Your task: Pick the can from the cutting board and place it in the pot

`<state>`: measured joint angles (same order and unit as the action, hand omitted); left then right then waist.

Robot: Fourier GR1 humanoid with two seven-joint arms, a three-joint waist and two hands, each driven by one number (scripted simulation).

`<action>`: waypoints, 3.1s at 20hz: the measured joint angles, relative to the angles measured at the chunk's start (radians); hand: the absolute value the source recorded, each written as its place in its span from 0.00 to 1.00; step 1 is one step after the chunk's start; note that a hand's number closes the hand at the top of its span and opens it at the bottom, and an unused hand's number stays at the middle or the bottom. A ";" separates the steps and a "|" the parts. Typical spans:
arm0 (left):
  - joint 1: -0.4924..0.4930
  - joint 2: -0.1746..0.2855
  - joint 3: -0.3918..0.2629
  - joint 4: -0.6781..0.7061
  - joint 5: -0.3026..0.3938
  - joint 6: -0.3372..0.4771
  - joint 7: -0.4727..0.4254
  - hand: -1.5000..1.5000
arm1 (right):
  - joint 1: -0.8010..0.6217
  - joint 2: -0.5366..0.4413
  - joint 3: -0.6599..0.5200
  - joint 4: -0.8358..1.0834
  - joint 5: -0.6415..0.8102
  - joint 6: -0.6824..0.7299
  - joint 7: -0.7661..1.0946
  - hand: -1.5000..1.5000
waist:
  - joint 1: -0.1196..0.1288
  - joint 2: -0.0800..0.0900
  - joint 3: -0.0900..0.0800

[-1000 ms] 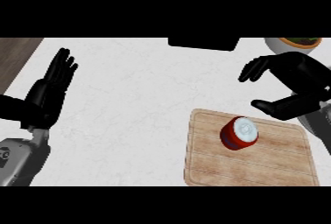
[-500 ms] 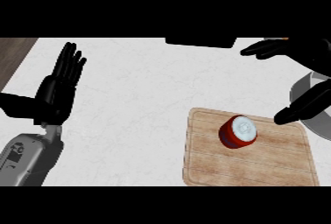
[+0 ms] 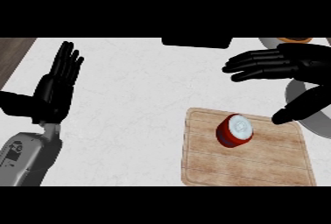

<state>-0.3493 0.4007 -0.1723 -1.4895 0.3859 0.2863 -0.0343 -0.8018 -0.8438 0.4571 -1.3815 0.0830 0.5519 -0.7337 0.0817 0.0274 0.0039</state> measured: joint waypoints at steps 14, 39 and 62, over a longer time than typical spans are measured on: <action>0.021 -0.008 0.029 0.011 -0.018 0.001 -0.004 0.50 | -0.063 0.032 0.304 0.182 0.281 -0.183 -0.172 0.00 | -0.038 -0.015 -0.003; 0.050 -0.040 0.099 0.002 -0.068 -0.034 0.016 0.50 | -0.028 0.257 0.370 0.396 0.465 -0.332 -0.246 0.00 | -0.072 -0.025 -0.004; 0.091 -0.082 0.124 -0.047 -0.116 -0.051 0.038 0.50 | 0.087 0.343 0.377 0.289 0.607 -0.457 -0.316 1.00 | -0.075 -0.046 -0.015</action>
<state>-0.2587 0.3186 -0.0478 -1.5362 0.2695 0.2354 0.0041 -0.7143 -0.5012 0.8337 -1.0927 0.6898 0.0947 -1.0497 0.0069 -0.0184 -0.0113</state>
